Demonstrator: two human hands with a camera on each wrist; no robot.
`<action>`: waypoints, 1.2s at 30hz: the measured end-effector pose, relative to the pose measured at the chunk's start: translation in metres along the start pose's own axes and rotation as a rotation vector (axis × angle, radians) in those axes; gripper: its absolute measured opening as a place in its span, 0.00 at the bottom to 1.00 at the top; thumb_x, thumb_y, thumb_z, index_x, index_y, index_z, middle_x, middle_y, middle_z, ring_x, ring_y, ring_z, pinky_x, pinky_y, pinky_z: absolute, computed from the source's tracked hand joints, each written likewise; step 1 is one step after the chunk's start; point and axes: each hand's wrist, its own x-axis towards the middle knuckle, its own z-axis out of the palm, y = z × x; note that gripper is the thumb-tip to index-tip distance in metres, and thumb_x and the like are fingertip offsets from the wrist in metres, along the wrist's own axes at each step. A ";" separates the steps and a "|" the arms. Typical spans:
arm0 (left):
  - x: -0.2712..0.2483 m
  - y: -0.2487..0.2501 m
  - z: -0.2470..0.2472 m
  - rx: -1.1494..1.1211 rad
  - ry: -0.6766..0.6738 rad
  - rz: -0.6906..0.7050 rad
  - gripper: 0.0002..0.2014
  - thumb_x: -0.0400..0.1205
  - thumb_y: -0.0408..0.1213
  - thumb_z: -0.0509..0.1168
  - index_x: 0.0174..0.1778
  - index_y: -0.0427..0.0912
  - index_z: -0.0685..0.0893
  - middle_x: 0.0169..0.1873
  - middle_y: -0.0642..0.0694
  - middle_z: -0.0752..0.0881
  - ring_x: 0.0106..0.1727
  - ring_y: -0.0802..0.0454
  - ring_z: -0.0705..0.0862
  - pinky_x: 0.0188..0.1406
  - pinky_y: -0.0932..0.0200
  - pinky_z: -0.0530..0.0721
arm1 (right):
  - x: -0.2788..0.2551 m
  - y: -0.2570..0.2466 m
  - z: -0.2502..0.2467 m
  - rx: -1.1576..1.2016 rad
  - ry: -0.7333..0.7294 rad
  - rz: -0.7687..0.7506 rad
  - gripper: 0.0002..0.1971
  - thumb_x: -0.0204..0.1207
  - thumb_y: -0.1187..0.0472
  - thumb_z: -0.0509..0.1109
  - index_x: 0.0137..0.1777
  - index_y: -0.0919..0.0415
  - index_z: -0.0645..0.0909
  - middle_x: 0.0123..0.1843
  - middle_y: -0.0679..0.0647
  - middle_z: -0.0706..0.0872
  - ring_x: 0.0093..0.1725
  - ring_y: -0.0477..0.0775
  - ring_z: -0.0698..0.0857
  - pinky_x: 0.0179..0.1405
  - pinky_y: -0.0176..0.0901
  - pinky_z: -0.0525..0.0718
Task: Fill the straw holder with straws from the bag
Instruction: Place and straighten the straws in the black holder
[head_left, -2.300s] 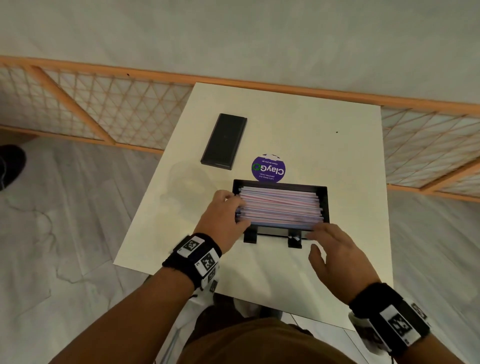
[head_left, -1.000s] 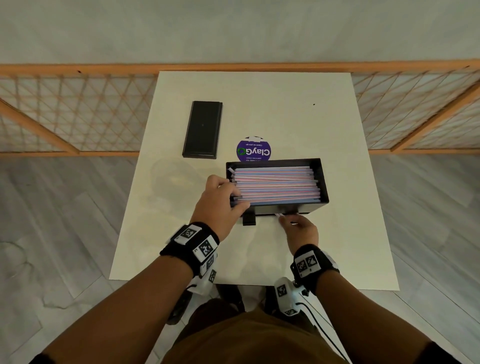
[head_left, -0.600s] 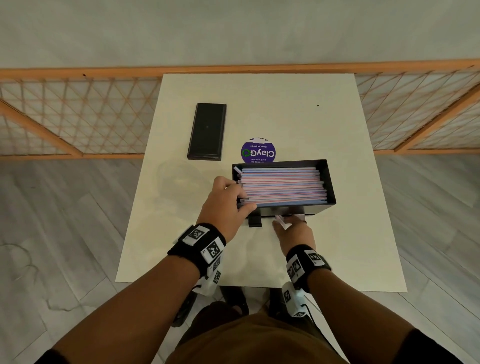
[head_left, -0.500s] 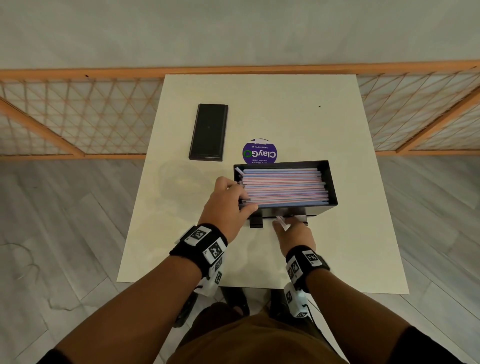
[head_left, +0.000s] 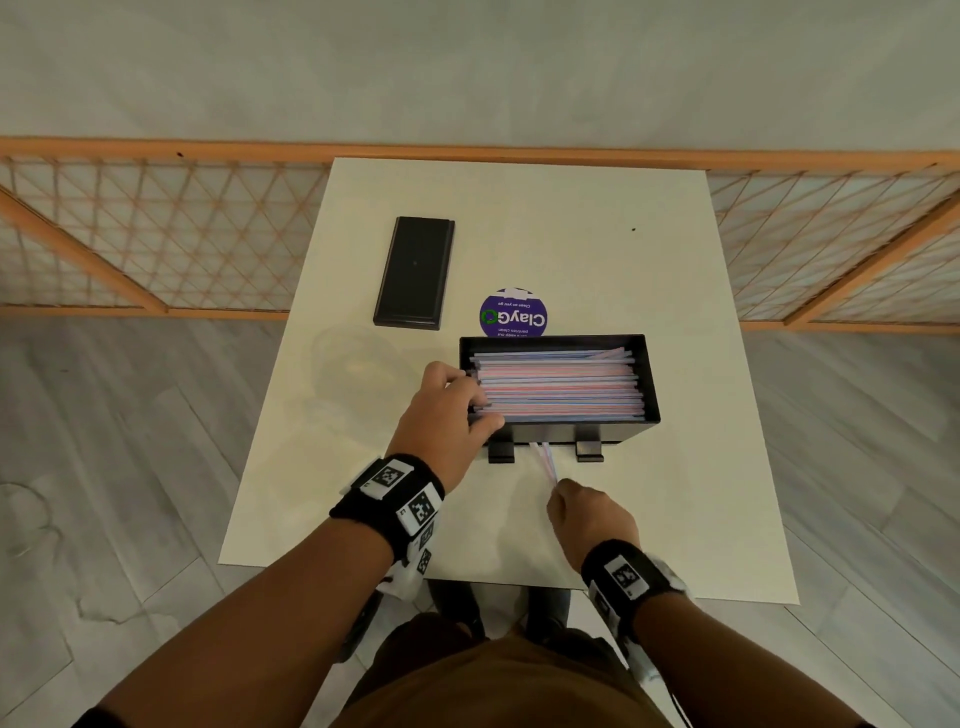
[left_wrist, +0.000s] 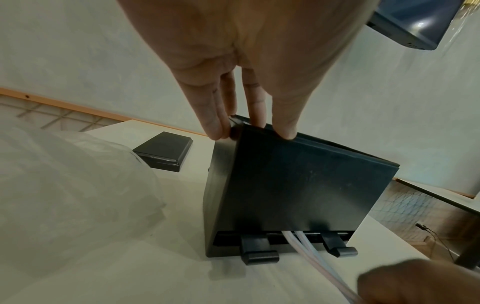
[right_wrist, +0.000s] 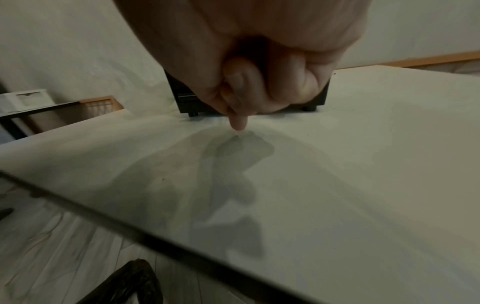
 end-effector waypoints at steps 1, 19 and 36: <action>0.000 0.000 0.001 -0.005 0.003 -0.003 0.11 0.82 0.48 0.74 0.52 0.46 0.83 0.61 0.53 0.72 0.53 0.55 0.83 0.57 0.60 0.85 | -0.008 0.009 0.001 -0.017 -0.023 -0.017 0.16 0.87 0.47 0.51 0.51 0.52 0.78 0.44 0.50 0.88 0.40 0.58 0.86 0.36 0.45 0.81; -0.005 0.007 -0.005 -0.076 0.025 -0.027 0.19 0.83 0.40 0.71 0.70 0.46 0.77 0.68 0.49 0.74 0.59 0.52 0.83 0.59 0.58 0.83 | -0.106 0.100 -0.116 -0.272 -0.059 -0.444 0.22 0.84 0.34 0.39 0.47 0.44 0.70 0.40 0.42 0.76 0.40 0.48 0.83 0.38 0.45 0.81; 0.022 0.034 -0.014 0.062 -0.098 -0.042 0.24 0.85 0.34 0.64 0.78 0.44 0.71 0.70 0.43 0.74 0.64 0.46 0.82 0.65 0.51 0.84 | 0.060 0.007 -0.227 -0.831 -0.052 -0.431 0.17 0.87 0.47 0.56 0.58 0.55 0.84 0.48 0.53 0.88 0.45 0.58 0.86 0.40 0.44 0.77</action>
